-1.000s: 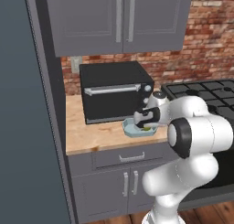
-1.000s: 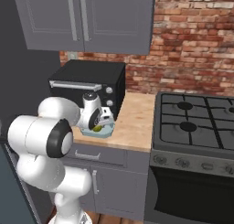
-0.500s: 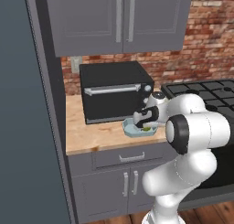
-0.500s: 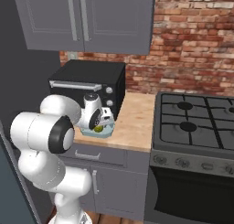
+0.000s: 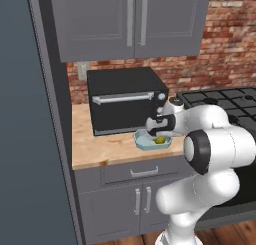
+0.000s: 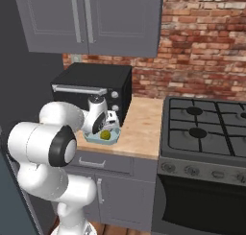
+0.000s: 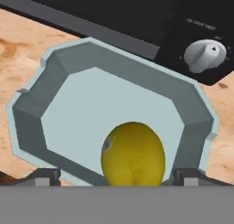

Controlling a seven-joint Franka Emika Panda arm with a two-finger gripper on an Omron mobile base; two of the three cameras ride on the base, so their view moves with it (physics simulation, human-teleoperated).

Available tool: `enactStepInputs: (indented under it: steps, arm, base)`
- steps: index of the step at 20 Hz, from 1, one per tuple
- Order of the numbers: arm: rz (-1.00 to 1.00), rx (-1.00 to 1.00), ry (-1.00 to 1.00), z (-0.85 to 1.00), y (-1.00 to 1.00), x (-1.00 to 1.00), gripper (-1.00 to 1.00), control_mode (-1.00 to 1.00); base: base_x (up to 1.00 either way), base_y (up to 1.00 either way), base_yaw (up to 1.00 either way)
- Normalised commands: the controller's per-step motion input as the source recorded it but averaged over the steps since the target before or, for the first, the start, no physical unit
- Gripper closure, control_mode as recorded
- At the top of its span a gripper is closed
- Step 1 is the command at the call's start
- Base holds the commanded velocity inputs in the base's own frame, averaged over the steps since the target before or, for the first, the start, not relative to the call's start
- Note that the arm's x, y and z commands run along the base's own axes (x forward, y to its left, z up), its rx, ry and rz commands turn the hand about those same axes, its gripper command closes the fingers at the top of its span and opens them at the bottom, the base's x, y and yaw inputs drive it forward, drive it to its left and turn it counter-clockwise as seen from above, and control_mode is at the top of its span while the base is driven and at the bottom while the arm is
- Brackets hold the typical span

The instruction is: Take the lemon and lemon out of the freezer and place them in the tupperware container on the counter. Then put the tupperware containing the vegetables back in the freezer.

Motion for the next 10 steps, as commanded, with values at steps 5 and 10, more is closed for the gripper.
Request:
enactStepInputs:
  steps: [5,10]
  arm:
    - [0.0,0.2,0.0,0.99,0.0,-0.35,-1.0,-1.0]
    - [-0.05,0.16,0.0,1.0,0.0,-0.41,-1.0,-1.0]
  base:
    - [0.0,0.0,0.0]
    - [0.0,0.0,0.0]
